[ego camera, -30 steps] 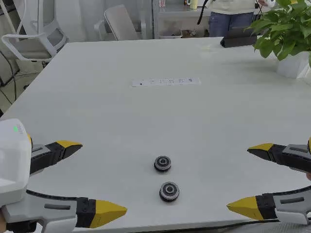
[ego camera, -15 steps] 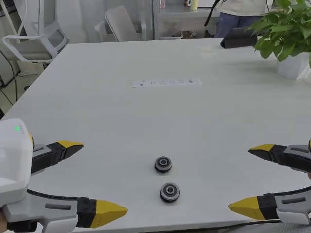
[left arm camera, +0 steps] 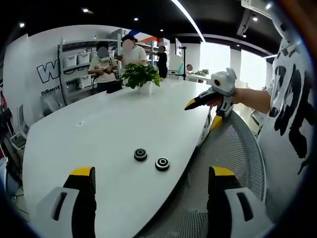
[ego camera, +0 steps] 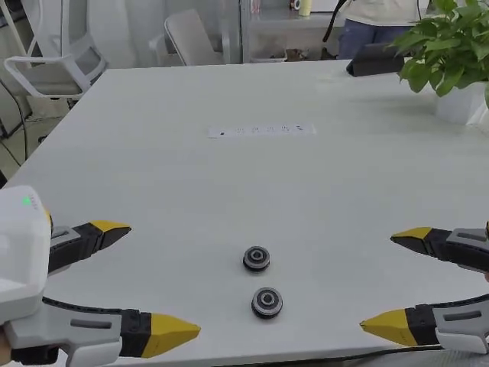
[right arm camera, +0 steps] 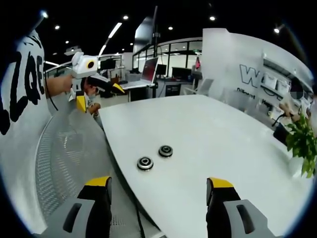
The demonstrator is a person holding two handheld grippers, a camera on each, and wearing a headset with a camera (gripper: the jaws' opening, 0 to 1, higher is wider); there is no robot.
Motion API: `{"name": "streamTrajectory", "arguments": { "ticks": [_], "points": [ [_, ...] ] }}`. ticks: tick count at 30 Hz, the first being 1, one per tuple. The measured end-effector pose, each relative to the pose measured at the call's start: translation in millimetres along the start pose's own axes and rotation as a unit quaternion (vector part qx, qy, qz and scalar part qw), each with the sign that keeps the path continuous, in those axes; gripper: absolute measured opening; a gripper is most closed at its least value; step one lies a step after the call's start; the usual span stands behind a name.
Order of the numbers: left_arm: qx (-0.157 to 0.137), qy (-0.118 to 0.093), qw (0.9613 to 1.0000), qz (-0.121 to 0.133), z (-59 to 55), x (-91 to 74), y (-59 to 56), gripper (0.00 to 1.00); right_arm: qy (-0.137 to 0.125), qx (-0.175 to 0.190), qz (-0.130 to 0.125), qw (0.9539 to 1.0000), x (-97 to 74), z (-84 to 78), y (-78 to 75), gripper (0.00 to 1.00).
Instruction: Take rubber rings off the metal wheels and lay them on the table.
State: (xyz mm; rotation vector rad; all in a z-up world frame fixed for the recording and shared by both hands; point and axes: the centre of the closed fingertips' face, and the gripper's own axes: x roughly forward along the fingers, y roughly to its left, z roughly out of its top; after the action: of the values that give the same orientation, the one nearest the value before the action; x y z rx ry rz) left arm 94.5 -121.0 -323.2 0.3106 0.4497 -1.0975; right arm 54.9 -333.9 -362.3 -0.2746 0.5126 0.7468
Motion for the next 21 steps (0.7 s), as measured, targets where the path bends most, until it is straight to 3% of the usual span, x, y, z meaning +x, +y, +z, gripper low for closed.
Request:
{"name": "streamTrajectory", "arguments": {
  "ticks": [21],
  "points": [
    [0.002,-0.001,1.0000,0.001,1.8,3.3,3.8,0.93,-0.009,-0.004,0.004,0.9999,9.1,5.8,-5.4,0.75]
  ]
}}
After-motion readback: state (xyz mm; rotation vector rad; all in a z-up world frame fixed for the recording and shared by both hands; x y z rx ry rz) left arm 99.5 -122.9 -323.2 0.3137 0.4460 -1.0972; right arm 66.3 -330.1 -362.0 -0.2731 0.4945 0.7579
